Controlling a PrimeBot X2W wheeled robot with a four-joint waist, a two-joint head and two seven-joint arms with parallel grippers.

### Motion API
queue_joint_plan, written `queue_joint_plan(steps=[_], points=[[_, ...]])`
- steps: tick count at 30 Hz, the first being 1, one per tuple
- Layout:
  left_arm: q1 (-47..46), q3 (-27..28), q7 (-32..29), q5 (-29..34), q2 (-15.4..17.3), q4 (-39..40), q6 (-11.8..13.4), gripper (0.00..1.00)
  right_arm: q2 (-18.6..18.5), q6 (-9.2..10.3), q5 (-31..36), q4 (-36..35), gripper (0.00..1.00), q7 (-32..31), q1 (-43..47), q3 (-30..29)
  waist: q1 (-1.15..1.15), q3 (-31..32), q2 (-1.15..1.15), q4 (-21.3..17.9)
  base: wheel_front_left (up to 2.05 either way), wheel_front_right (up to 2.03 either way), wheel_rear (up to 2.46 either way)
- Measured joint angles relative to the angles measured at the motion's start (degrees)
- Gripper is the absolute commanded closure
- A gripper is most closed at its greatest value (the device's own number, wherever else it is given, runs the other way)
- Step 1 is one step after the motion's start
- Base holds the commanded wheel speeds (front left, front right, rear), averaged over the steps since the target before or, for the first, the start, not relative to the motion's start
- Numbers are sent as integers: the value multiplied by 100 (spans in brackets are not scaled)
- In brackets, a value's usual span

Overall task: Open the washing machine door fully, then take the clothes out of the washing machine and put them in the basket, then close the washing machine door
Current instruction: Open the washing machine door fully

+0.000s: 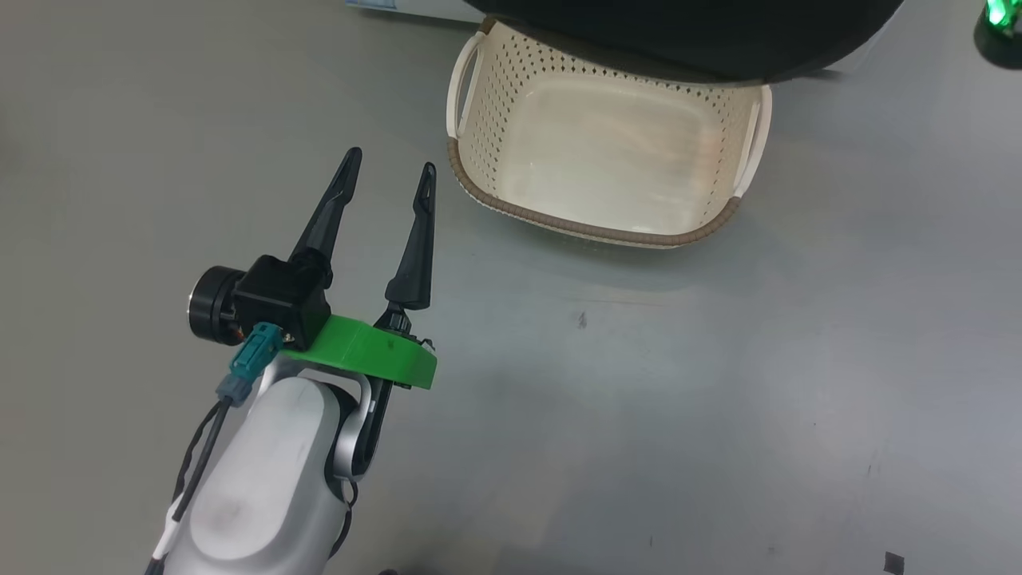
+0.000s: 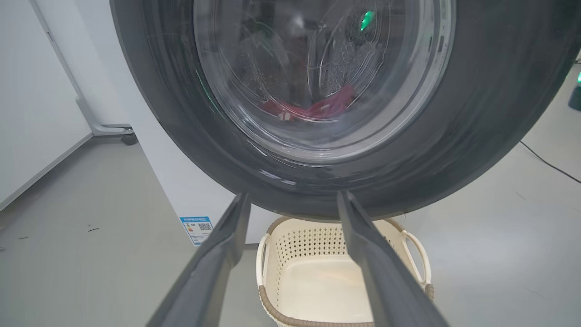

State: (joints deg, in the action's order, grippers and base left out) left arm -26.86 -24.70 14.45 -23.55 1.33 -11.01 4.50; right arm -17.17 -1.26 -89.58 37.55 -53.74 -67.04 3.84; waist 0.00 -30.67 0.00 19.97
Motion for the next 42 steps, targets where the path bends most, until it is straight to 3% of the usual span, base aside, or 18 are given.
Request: queue_joint_plan(steps=[10, 42], points=[[213, 0, -1, 2, 1, -170, 0, 0, 181, -221, -23, 77, 100, -100, 624, 157, 0, 445, 0, -24, 0, 0, 0], [760, 60, -1, 198, 13, -656, -84, 0, 1126, -476, -123, -10, 100, -97, 2146, 543, 0, 1713, 0, 197, 0, 0, 0]])
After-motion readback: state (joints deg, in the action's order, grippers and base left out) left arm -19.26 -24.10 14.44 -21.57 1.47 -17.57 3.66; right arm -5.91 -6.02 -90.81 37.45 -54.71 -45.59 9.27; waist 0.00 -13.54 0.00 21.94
